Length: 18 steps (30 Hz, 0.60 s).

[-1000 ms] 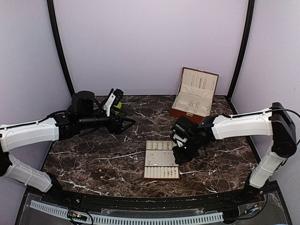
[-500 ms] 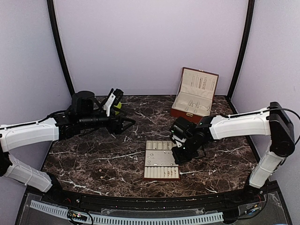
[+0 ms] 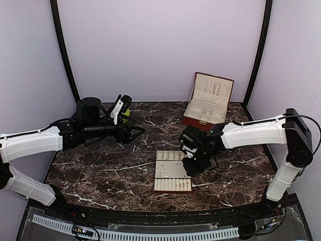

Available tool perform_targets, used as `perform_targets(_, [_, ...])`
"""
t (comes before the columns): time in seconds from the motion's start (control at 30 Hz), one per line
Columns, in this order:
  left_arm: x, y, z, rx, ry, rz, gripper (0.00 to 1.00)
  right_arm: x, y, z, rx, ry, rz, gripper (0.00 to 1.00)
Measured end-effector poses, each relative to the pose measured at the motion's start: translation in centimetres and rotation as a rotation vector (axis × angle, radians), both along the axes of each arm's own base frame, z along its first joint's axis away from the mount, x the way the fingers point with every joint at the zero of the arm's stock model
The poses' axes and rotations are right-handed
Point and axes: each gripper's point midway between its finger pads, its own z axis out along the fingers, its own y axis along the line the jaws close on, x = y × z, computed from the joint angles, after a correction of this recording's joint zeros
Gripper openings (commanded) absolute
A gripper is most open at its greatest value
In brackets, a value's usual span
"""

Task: Organize the mixed jewelry
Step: Insert the earring into the earring holder.

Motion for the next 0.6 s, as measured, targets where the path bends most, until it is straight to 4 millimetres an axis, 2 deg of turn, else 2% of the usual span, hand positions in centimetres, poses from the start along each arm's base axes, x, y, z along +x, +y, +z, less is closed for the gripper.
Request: perform_targets(0.6, [0.00, 0.00, 0.00, 0.000, 0.001, 0.000, 0.73, 0.09, 0.60, 0.03, -0.063, -0.011, 0.041, 0.02])
